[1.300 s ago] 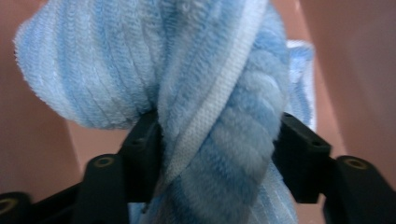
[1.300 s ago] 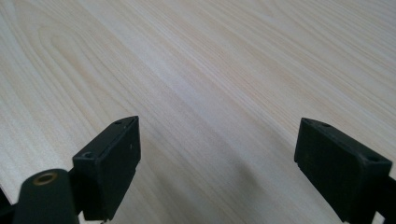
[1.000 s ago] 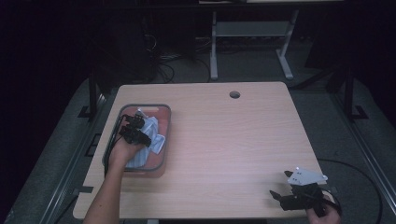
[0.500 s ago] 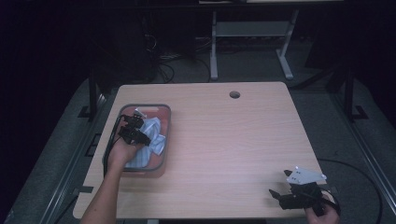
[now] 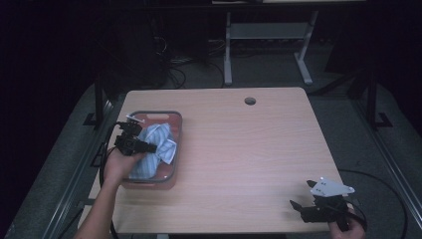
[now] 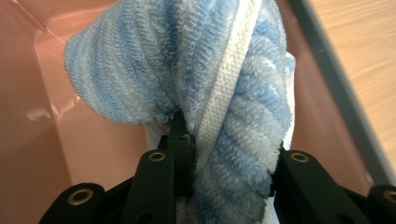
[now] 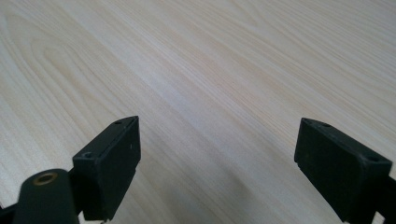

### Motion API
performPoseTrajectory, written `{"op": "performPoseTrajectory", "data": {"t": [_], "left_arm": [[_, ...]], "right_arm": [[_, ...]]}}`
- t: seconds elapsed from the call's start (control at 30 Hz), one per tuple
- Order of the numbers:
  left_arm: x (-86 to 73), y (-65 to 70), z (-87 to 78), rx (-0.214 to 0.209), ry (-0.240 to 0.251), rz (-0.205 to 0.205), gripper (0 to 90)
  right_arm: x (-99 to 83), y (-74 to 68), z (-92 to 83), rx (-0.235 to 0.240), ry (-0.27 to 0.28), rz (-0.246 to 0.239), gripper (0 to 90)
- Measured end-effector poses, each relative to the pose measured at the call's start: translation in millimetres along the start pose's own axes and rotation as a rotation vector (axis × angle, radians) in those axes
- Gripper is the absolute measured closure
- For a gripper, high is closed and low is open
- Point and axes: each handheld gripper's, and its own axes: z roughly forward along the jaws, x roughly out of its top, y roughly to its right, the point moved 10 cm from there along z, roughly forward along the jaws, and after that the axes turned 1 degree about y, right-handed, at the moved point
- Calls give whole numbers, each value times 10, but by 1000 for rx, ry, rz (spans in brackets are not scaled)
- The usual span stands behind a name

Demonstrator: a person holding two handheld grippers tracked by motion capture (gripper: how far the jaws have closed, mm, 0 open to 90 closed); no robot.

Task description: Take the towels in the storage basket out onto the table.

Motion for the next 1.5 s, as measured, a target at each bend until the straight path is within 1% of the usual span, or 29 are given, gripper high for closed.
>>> {"op": "performPoseTrajectory", "data": {"t": [0.03,0.17,0.2,0.23,0.33,0.43,0.47,0.5,0.53,0.57,0.6,0.67,0.73,0.77,0.87,0.9,0.97,1.0,1.03,1.1,1.13,1.17,1.23,1.27,1.33,1.4,1.43,1.47,1.5], "left_arm": [[-5,-1,-73,-14,18,2,675],[6,0,-234,-36,74,-2,674],[6,0,-234,-36,74,-2,675],[13,6,-319,-45,95,3,674],[33,27,-432,-50,123,12,674],[59,44,-534,-41,148,26,673],[59,44,-534,-41,148,26,673],[75,65,-591,-55,166,25,673],[75,65,-591,-55,166,25,673],[81,83,-637,-61,175,30,673],[81,83,-637,-61,175,30,673],[80,95,-669,-57,169,45,673],[87,92,-683,-54,172,47,673],[115,104,-729,-68,189,37,673],[148,129,-779,-79,205,37,672],[180,171,-809,-88,213,41,672],[212,221,-829,-88,211,57,672],[212,221,-829,-88,211,57,671],[257,272,-857,-93,215,70,671],[309,337,-892,-109,229,76,672],[309,337,-892,-109,229,76,672],[352,400,-923,-120,240,84,671],[390,456,-947,-126,247,94,669],[390,456,-947,-126,247,94,667],[443,514,-978,-127,255,102,666],[460,530,-990,-129,260,104,666],[491,580,-1008,-145,271,100,667],[491,580,-1008,-145,271,100,667],[502,601,-1016,-145,273,109,667]], "right_arm": [[0,-3,3,2,1,2,139],[-8,-14,6,3,-9,-2,139],[-8,-14,6,3,-9,-2,139],[-3,-5,-3,0,-6,-2,139],[1,10,-8,-7,1,-1,139],[-5,2,-1,-3,-4,-3,139],[-5,2,-1,-3,-4,-3,139],[-1,-4,-4,-3,-3,-9,139],[-1,-4,-4,-3,-3,-9,139],[0,1,-7,-4,-3,-10,139],[0,1,-7,-4,-3,-10,139],[-4,12,-8,-7,-1,-4,139],[-10,9,-7,-5,-4,5,139],[-14,11,-5,-3,-5,2,139],[-17,20,-11,-5,-7,-1,139],[-10,30,-16,-6,-2,0,139],[-15,30,-13,-2,-3,1,139],[-21,31,-10,-2,-5,1,139],[-30,25,-10,-1,-10,7,139],[-33,26,-12,1,-11,-2,139],[-32,28,-14,-1,-11,-4,139],[-31,30,-16,-2,-10,-2,139],[-28,36,-17,-1,-6,0,139],[-28,36,-17,-1,-6,0,139],[-37,45,-16,-2,-8,-4,139],[-36,47,-18,-2,-7,-3,139],[-34,48,-20,-3,-7,-2,139],[-33,49,-22,-4,-7,-2,139],[-28,50,-21,-4,-3,1,139]]}}
